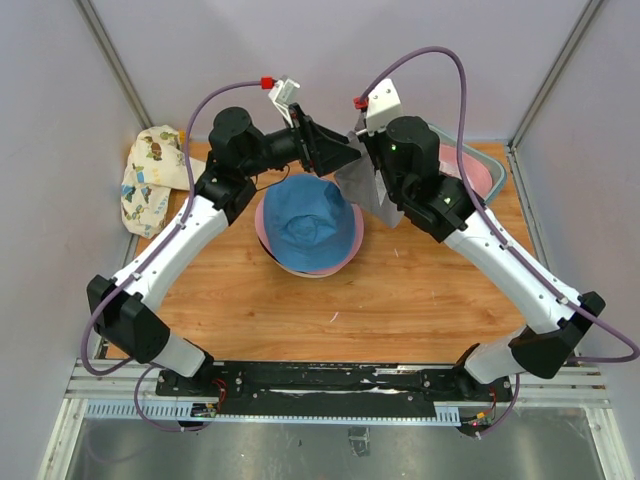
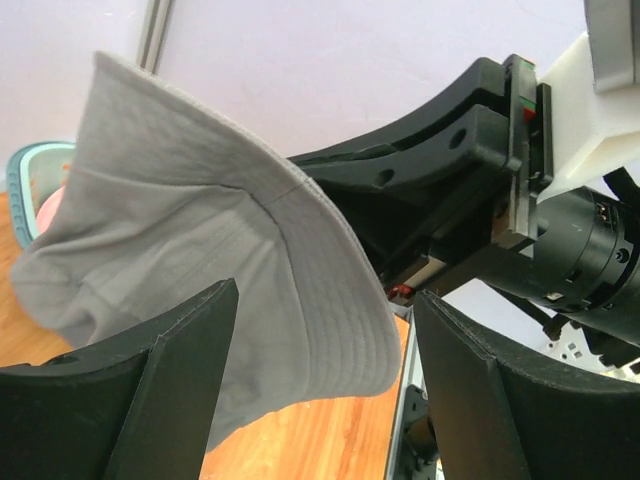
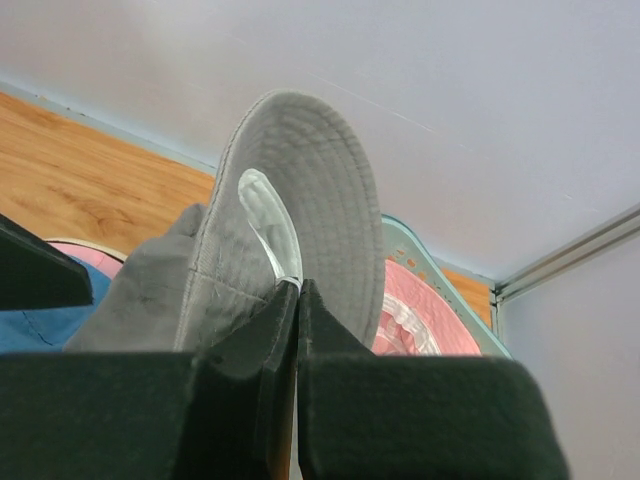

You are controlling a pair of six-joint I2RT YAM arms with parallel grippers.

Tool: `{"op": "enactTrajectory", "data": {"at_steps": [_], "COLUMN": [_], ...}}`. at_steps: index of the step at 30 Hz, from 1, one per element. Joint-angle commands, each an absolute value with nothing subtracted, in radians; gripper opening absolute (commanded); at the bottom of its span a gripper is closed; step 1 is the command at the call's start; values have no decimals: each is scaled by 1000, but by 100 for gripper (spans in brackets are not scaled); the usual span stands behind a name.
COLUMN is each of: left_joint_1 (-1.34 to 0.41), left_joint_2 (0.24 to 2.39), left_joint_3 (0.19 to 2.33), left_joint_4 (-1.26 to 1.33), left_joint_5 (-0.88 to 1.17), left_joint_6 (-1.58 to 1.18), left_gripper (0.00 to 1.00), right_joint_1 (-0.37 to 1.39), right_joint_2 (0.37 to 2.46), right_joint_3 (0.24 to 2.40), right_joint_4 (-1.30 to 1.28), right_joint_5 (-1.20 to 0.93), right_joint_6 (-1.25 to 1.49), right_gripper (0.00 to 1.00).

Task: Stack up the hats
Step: Stack the hat on the hat.

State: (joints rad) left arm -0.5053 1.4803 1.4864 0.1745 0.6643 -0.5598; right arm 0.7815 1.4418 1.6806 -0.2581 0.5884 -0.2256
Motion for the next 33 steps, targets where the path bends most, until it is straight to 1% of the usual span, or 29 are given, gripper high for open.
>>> {"op": "enactTrajectory", "data": {"at_steps": [1,12,14,19,21,23,27,29,33], "left_joint_1": [-537,-584,-591,-614,-628,-643,-679,-707,-761], "left_joint_2": [1502,1518,1522,1544,1551,1563,1584,1593,1606], "left_joint_3": [1535,1536,1540,1575,1596,1621,1674,1706,1749], "left_joint_4": [161,144,137,87,55,5,-93,-156,-245], "left_joint_5": [683,709,709,687,660,619,498,397,181], "left_joint_6": [-506,-472,-464,-425,-398,-367,-303,-251,-163], "left_gripper": [76,78,82,82,87,90,90,88,79], "right_joint_1": [796,795,795,795,795,796,800,802,805], "right_joint_2": [1450,1458,1462,1468,1474,1476,1476,1470,1455], "right_joint_3": [1724,1745,1758,1790,1808,1818,1820,1816,1806], "right_joint_4": [-238,-252,-265,-295,-308,-318,-329,-331,-330], "right_joint_5": [608,583,577,586,589,588,596,595,601], "right_joint_6": [-241,-205,-190,-168,-164,-161,-158,-155,-152], "right_gripper": [1,0,1,1,1,1,1,0,0]}}
